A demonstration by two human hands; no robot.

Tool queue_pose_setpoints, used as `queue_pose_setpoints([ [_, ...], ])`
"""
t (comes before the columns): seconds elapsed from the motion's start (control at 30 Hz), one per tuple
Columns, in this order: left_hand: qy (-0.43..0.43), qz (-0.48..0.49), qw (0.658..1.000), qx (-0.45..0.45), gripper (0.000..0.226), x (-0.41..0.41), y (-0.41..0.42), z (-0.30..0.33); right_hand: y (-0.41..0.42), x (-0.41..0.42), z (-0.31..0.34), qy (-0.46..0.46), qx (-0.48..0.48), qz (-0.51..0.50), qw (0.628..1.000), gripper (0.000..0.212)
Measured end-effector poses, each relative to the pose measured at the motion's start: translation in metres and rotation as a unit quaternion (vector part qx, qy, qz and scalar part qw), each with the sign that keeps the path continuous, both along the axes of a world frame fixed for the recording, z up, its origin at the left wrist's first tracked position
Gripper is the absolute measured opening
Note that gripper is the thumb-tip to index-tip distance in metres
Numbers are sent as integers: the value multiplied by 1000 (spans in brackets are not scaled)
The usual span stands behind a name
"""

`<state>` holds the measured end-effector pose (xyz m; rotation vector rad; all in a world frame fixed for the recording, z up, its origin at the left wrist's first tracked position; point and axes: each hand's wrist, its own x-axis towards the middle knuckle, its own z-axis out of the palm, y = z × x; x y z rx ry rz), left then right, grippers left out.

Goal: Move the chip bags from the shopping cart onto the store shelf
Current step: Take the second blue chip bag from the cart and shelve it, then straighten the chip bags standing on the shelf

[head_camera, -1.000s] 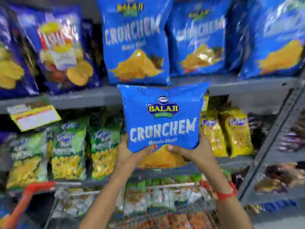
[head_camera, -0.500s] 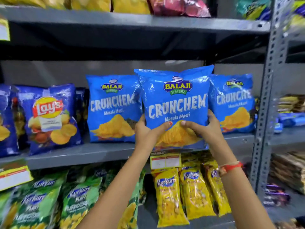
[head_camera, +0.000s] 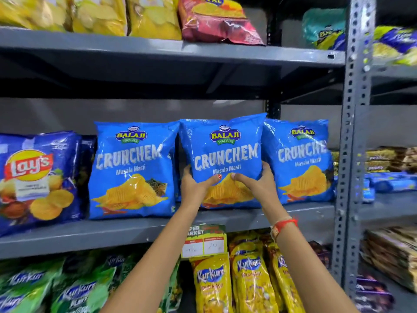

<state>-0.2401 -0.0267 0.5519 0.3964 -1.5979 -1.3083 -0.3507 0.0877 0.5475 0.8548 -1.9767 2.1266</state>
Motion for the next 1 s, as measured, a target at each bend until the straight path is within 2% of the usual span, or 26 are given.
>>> queue_pose_setpoints([
  [0.1,2,12,1000,-8,81,0,-1,-6,-1,2,-4,23,3,-25,999,89],
  [0.3,14,23,999,-22,89,3,1,-8,6,19,-2,105,-3,-95,990,103],
  [0.4,22,26,998,-47,91,11,7,-8,10,33,-1,148,-25,-144,978,95],
  [0.5,40,61,992,-100,83,24,14,-11,8,58,3,177,-81,-162,967,78],
  [0.63,107,131,971,-171,54,57,12,-8,-7,98,7,203,-113,-124,965,59],
  [0.73,137,175,957,-188,36,93,-3,-1,-31,128,10,209,-127,-72,967,50],
  [1.0,169,265,930,-189,23,207,-76,7,-130,225,4,161,-118,104,974,46],
])
